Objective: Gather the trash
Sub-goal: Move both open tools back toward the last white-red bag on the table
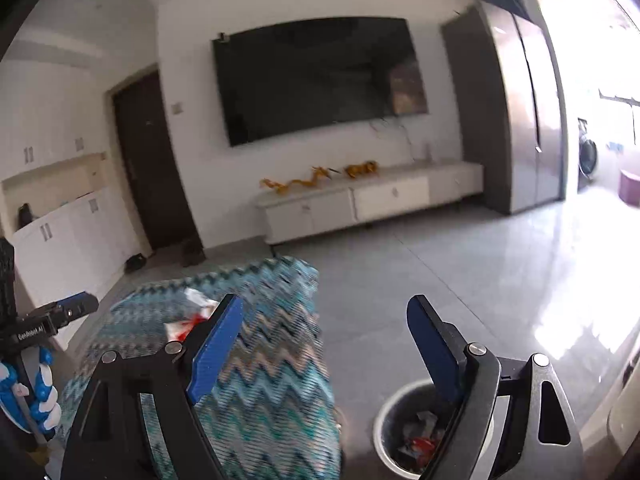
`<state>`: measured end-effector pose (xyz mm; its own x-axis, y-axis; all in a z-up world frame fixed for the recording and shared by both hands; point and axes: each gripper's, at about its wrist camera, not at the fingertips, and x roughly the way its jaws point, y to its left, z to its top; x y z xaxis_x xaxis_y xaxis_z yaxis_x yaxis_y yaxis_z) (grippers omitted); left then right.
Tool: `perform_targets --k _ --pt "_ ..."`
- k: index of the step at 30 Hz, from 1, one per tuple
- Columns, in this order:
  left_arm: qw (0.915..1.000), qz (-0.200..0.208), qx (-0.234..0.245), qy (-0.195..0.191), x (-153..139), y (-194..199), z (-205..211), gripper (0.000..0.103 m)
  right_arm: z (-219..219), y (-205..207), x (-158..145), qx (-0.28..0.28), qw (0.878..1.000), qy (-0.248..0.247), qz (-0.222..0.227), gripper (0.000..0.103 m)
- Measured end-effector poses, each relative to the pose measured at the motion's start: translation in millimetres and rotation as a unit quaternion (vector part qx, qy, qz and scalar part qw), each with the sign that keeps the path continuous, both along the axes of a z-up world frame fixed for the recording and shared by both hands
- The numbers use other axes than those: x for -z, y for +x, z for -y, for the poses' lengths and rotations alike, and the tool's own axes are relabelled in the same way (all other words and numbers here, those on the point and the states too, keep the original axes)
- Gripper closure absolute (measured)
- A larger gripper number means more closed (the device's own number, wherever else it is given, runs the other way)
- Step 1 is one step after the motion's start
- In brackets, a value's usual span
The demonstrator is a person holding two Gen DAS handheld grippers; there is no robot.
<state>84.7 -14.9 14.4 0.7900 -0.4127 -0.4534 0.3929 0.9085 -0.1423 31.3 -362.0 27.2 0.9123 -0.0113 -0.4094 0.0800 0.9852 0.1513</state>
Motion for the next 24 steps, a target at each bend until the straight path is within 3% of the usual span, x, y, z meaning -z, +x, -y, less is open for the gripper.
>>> perform_targets --k 5,10,15,20,24 --pt "0.9965 0.027 -0.079 -0.007 -6.1 -22.5 -66.4 0.029 -38.9 -0.4 -16.9 -0.026 0.999 -0.022 0.006 0.015" --pt "0.9849 0.055 -0.164 -0.005 -7.8 -46.8 -118.0 0.021 -72.4 2.0 -14.7 -0.042 0.998 -0.039 -0.004 0.008" --pt "0.9765 0.069 -0.204 -0.010 -4.7 -56.2 -150.3 0.019 -105.3 8.2 -8.0 -0.044 0.997 -0.055 -0.018 0.000" --pt "0.9692 0.081 -0.231 -0.026 1.7 -58.8 -176.8 0.019 -132.4 18.4 -4.2 -0.053 0.996 -0.070 -0.034 0.000" --pt "0.9688 0.069 -0.236 -0.031 8.6 -53.0 -193.7 0.019 -148.7 29.5 -3.0 -0.063 0.994 -0.081 -0.041 0.000"
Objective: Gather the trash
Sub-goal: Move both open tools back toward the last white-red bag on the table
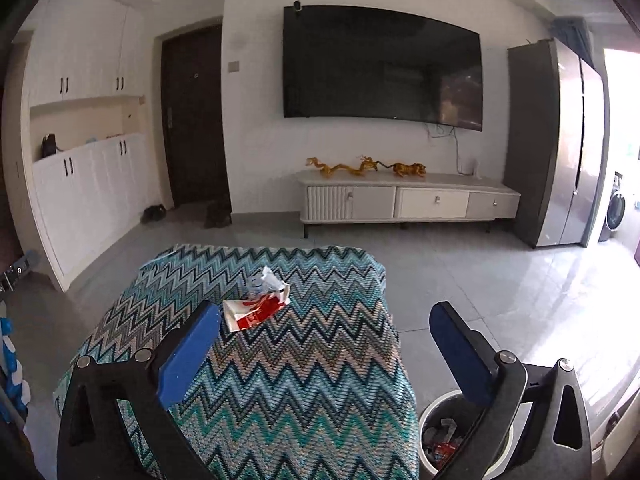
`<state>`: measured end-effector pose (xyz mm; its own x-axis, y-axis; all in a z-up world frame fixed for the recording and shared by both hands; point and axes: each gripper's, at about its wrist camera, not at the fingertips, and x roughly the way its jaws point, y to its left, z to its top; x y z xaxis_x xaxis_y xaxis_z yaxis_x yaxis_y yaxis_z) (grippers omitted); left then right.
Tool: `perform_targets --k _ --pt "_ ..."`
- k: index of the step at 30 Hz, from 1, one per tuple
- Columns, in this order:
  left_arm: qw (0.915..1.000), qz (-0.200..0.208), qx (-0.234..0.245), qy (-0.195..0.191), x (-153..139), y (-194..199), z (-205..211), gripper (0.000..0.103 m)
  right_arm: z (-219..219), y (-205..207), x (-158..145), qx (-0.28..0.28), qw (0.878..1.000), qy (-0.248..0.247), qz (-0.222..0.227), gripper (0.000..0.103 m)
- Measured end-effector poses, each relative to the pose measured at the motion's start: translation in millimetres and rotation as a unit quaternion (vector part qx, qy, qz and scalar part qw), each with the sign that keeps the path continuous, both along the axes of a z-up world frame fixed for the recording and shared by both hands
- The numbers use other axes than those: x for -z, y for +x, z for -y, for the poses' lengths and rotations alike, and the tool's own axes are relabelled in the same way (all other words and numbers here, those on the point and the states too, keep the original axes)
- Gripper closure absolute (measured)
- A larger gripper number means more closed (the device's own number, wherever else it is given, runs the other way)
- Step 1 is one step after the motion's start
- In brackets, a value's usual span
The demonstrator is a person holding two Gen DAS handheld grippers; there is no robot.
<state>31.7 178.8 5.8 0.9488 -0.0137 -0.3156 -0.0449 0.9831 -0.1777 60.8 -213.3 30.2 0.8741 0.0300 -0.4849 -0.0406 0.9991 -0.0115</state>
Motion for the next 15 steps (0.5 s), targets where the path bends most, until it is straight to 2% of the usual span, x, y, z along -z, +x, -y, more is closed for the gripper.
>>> perform_targets --k 7,15 --pt "0.9992 -0.039 0.013 -0.002 17.3 26.0 -8.8 0.018 -20.0 27.6 11.9 -0.015 1.000 -0.008 -0.018 0.000" --pt "0.9978 -0.064 0.017 0.002 39.2 60.1 0.1 0.018 -34.2 67.1 38.1 -0.034 0.998 -0.022 -0.057 0.000"
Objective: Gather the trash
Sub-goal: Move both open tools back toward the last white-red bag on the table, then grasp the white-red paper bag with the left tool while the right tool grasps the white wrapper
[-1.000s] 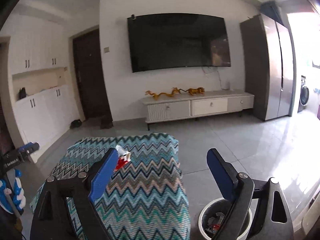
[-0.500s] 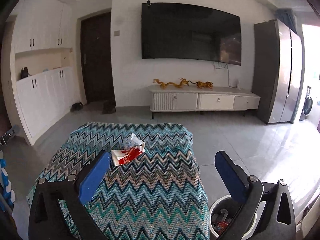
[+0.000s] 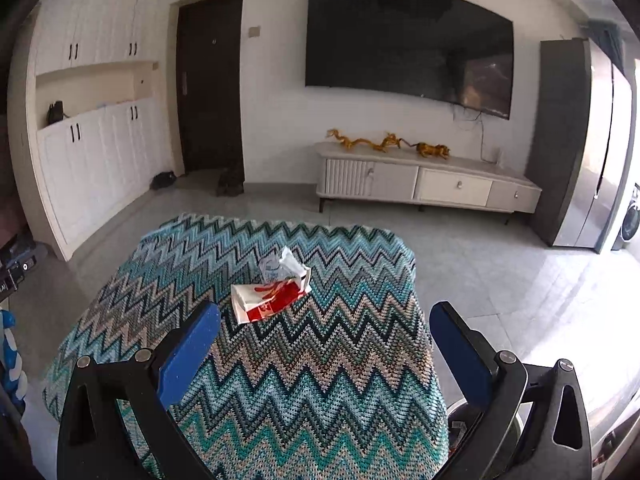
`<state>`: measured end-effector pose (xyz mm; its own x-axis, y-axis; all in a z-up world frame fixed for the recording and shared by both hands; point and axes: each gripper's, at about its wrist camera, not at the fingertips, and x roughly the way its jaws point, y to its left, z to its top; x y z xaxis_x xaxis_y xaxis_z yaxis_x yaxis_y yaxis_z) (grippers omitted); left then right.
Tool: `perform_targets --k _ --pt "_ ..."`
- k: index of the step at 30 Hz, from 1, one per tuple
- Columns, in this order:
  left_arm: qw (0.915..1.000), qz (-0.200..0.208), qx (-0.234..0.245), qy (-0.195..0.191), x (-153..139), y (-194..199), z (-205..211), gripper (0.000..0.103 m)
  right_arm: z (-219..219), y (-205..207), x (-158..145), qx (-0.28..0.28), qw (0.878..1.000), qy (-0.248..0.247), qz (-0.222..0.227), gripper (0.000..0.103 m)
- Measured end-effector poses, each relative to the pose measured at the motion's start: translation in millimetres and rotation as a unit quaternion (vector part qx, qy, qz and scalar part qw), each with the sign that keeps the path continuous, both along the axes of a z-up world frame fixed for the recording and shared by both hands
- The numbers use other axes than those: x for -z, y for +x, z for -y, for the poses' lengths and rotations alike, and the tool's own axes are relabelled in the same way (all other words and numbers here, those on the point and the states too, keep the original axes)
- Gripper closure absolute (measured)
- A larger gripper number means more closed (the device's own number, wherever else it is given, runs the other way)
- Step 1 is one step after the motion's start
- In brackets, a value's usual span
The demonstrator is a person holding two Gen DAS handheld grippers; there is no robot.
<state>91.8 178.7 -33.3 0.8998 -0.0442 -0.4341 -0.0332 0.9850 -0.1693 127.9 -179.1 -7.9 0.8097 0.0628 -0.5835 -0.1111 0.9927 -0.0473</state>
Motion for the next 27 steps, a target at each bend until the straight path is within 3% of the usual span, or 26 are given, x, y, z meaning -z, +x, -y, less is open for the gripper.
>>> perform_targets --k 10,14,20,27 --pt "0.9983 -0.054 0.015 0.011 36.2 54.0 18.9 0.018 -24.0 59.5 33.4 -0.053 0.998 -0.021 -0.039 0.000" --pt "0.9950 -0.082 0.049 0.029 51.2 79.4 34.9 0.014 -31.2 87.2 55.1 -0.073 0.995 -0.032 -0.059 0.000" --pt "0.9819 -0.115 0.145 0.041 73.0 120.9 77.7 0.013 -31.6 136.1 79.9 -0.095 0.992 -0.018 -0.077 0.000" --pt "0.9647 -0.139 0.220 0.042 91.0 162.4 124.2 0.013 -28.4 189.2 104.8 -0.113 0.989 0.023 -0.094 0.002"
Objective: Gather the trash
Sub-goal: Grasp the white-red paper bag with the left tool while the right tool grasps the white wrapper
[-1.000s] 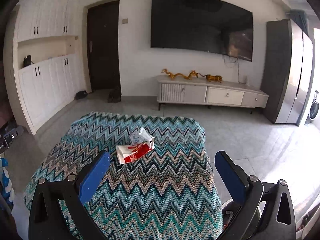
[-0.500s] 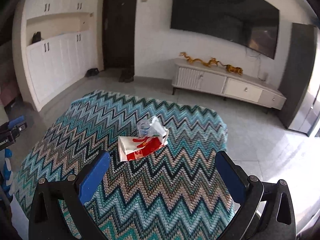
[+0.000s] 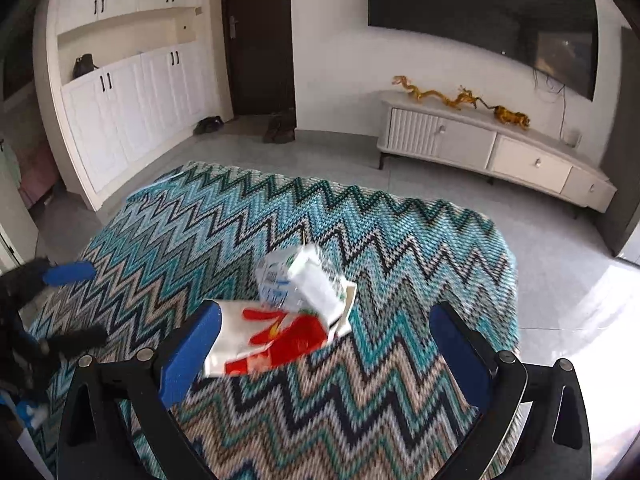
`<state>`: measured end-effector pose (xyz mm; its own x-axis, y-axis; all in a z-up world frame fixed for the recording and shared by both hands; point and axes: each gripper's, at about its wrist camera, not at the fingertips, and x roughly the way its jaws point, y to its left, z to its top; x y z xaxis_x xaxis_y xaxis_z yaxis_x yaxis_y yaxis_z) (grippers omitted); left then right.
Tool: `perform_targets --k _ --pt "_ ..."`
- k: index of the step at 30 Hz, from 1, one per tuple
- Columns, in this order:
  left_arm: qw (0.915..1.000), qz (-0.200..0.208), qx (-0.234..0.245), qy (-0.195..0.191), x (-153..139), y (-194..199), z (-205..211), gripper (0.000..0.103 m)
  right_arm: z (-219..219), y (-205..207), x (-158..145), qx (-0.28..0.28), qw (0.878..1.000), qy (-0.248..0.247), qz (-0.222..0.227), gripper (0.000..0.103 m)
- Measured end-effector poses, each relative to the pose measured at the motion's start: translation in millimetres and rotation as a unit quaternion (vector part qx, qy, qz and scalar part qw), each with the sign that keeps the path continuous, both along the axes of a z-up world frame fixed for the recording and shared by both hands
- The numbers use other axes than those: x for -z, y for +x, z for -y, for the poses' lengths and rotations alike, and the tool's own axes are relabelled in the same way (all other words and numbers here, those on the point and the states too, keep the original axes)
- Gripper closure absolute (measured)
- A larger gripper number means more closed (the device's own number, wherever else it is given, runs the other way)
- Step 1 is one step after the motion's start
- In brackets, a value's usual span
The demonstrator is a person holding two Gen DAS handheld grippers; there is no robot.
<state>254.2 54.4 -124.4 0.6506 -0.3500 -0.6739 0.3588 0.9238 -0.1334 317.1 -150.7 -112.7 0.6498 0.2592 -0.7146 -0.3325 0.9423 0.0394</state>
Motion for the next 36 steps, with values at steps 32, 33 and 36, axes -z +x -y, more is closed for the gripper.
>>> perform_targets --k 32,33,36 --pt "0.9988 -0.031 0.031 0.022 32.2 70.1 61.2 0.013 4.7 44.7 36.9 -0.035 0.997 0.065 -0.020 0.072" --pt "0.9988 -0.032 0.031 0.022 33.4 71.2 60.7 0.013 5.9 44.5 37.2 -0.034 0.997 0.067 -0.019 0.072" --pt "0.9986 -0.040 0.031 0.015 38.1 77.5 60.7 0.013 9.5 44.7 36.8 -0.032 0.997 0.076 -0.014 0.076"
